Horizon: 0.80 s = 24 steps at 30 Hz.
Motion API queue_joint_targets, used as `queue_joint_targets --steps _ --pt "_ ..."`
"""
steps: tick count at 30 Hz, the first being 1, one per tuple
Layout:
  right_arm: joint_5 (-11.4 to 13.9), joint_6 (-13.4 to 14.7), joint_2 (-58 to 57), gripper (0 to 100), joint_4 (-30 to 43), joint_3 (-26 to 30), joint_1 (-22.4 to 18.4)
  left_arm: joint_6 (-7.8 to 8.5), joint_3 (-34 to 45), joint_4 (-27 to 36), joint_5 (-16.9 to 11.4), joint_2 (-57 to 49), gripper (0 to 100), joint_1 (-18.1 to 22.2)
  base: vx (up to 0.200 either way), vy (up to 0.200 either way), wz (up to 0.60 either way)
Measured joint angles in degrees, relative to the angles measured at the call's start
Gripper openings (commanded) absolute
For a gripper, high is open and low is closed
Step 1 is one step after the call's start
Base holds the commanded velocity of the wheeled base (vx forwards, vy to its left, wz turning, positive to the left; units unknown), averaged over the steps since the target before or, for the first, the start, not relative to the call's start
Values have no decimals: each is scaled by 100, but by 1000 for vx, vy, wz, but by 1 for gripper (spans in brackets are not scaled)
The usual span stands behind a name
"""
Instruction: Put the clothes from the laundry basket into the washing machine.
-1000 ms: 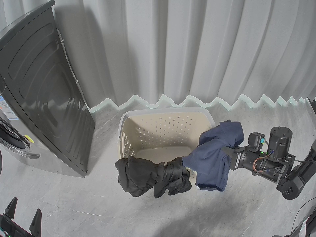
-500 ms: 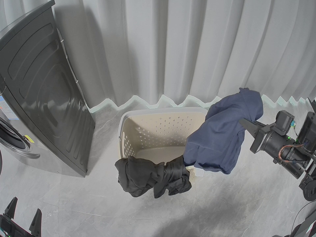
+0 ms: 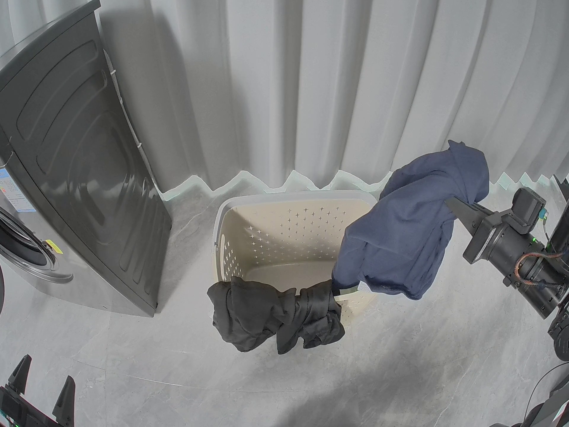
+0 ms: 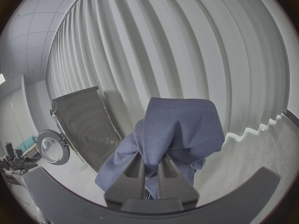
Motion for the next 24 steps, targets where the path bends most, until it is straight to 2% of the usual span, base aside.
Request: queue_joint_targets --steps 3,12,24 --pt "2 0 -2 0 -5 -39 5 4 0 0 0 0 100 0 -200 0 0" --pt "17 6 -50 0 -40 -28 17 -2 0 2 2 0 100 0 0 0 0" --pt "2 9 -80 0 -77 -22 118 4 0 0 2 0 100 0 0 200 0"
